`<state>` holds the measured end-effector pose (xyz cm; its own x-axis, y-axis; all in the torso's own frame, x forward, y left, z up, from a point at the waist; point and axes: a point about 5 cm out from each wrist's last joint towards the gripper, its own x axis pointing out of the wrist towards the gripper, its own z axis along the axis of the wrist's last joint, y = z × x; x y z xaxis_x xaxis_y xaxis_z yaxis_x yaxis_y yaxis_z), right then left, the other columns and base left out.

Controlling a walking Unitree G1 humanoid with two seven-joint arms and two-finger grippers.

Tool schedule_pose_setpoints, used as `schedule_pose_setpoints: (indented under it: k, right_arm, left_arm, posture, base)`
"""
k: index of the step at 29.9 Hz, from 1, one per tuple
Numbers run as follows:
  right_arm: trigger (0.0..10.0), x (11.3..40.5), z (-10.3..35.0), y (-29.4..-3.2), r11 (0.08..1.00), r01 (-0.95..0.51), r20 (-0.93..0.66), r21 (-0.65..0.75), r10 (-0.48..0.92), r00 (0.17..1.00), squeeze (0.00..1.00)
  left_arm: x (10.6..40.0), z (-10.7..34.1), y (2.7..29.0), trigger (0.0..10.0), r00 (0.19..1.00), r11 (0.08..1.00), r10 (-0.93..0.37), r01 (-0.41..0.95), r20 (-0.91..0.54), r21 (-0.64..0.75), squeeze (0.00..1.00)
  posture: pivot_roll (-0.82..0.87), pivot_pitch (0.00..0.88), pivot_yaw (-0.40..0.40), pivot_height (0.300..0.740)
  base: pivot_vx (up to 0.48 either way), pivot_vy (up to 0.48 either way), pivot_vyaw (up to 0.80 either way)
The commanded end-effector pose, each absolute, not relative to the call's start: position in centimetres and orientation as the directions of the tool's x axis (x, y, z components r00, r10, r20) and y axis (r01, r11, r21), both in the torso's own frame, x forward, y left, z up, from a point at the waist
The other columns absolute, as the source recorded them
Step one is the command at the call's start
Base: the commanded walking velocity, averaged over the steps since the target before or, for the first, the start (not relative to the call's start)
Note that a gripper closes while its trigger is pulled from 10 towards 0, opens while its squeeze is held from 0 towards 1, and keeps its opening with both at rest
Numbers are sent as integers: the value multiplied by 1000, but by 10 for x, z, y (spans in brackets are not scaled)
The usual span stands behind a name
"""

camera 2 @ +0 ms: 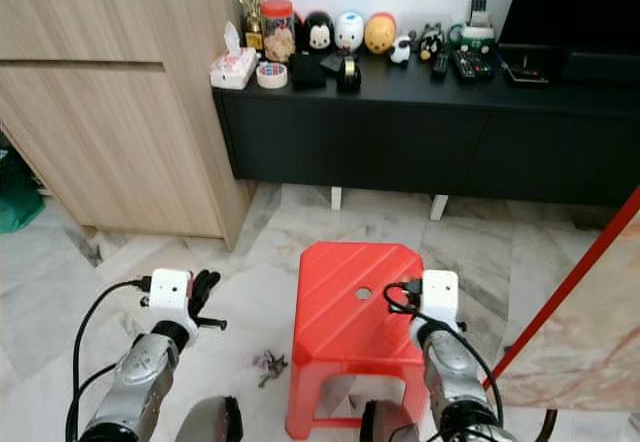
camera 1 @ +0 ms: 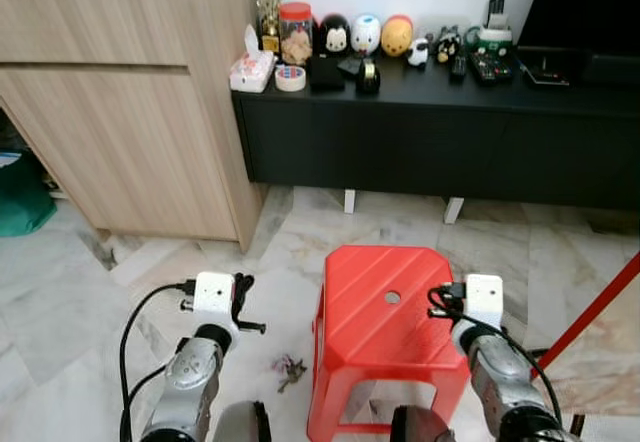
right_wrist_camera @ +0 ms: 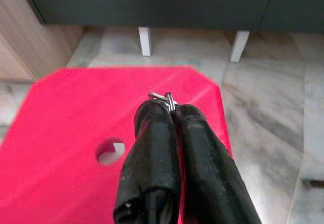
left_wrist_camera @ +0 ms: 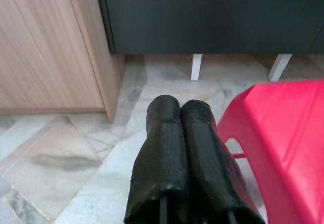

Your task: Hang keys on a hook

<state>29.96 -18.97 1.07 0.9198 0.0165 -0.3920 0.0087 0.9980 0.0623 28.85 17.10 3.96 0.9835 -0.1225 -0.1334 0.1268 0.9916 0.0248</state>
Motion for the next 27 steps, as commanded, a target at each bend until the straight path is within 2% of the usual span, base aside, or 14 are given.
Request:
schedule_pose_setpoints:
  k: [1,6,14,16,17,19,23,25,27]
  right_arm:
    - [10000,306,18,-187,998,-7,-370,66,30,929,0]
    - [10000,307,19,-187,997,-42,-385,72,66,921,0]
    - [10000,313,27,-183,984,-162,-398,71,177,900,0]
    - [10000,317,31,-179,963,-258,-422,83,268,866,0]
    - [10000,317,31,-179,963,-258,-422,83,268,866,0]
    - [10000,320,38,-174,934,-349,-413,77,349,841,0]
    - [10000,324,50,-169,898,-433,-383,72,426,820,0]
    - [10000,327,58,-167,882,-466,-364,74,459,810,0]
    - [10000,332,71,-165,857,-510,-336,80,505,795,0]
  left_arm:
    - [288,39,175,10000,984,992,-117,123,-133,38,0]
    - [290,41,175,10000,985,991,-119,124,-122,39,0]
    - [293,50,172,10000,983,983,-158,165,-92,74,0]
    - [294,58,168,10000,972,969,-225,230,-65,86,0]
    - [294,58,168,10000,972,969,-225,230,-65,86,0]
    - [294,65,161,10000,946,936,-320,324,-53,141,0]
    - [293,71,154,10000,910,896,-412,414,-51,159,0]
    - [292,77,149,10000,882,869,-469,470,-46,156,0]
    - [288,84,139,10000,818,804,-572,573,-58,159,0]
  posture:
    - [-46,0,-17,700]
    - [-44,0,-19,734]
    - [-40,0,-14,734]
    - [-41,0,-14,734]
    - [-41,0,-14,734]
    - [-39,0,-14,734]
    - [-35,0,-13,734]
    - [-35,0,-12,734]
    - [-36,0,-10,734]
  base:
    - [0,0,0]
    - [0,0,0]
    - [0,0,0]
    - [0,0,0]
    - [0,0,0]
    - [0,0,0]
    - [0,0,0]
    - [0,0,0]
    - [0,0,0]
